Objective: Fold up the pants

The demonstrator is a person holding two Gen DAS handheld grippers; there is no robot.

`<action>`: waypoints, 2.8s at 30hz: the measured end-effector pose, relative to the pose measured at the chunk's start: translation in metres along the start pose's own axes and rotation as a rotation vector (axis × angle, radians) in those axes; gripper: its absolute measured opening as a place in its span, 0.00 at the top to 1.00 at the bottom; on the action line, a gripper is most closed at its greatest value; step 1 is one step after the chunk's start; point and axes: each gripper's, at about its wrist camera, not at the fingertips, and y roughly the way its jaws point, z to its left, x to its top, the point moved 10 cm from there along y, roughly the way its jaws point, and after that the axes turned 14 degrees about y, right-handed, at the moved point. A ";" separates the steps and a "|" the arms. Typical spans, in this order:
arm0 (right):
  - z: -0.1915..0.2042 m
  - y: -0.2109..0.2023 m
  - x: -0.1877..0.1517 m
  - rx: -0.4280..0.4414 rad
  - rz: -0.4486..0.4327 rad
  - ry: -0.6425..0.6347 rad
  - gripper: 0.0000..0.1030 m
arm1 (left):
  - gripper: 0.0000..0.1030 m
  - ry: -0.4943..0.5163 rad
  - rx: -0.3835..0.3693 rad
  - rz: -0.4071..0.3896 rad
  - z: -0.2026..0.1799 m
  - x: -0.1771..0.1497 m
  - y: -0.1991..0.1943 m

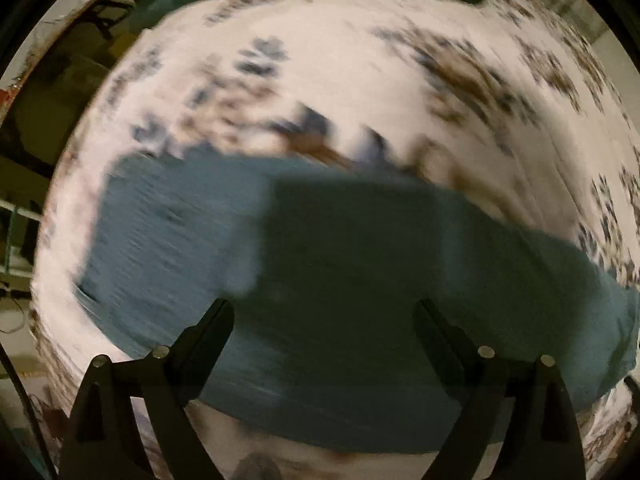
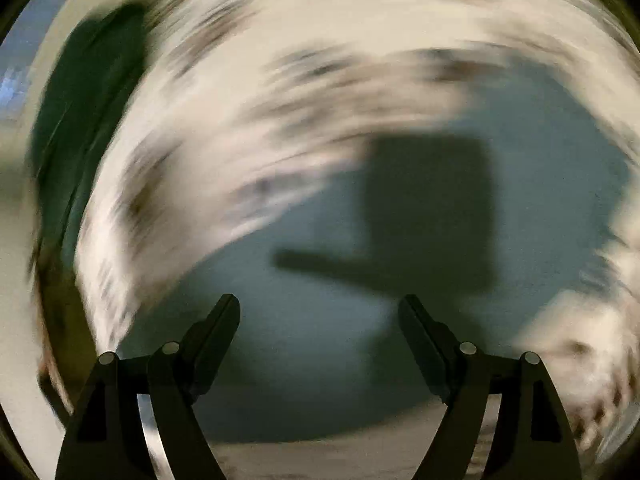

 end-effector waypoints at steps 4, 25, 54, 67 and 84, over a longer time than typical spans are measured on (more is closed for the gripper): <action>-0.129 -0.025 0.083 0.005 -0.099 0.296 0.19 | 0.11 -0.035 -0.052 0.041 -0.059 -0.014 0.018; -0.145 0.054 0.105 0.429 0.077 0.399 0.86 | 0.11 0.021 0.117 0.065 -0.107 -0.007 0.040; 0.093 -0.060 -0.005 0.215 -0.329 -0.349 0.94 | 0.11 -0.129 0.022 -0.053 0.018 -0.011 -0.044; 0.232 0.087 -0.354 -0.011 -0.233 -1.055 0.94 | 0.11 -0.332 0.067 -0.050 0.180 -0.071 -0.058; 0.156 0.051 -0.299 0.140 0.237 -0.628 0.28 | 0.11 -0.147 -0.302 -0.037 0.065 0.025 -0.024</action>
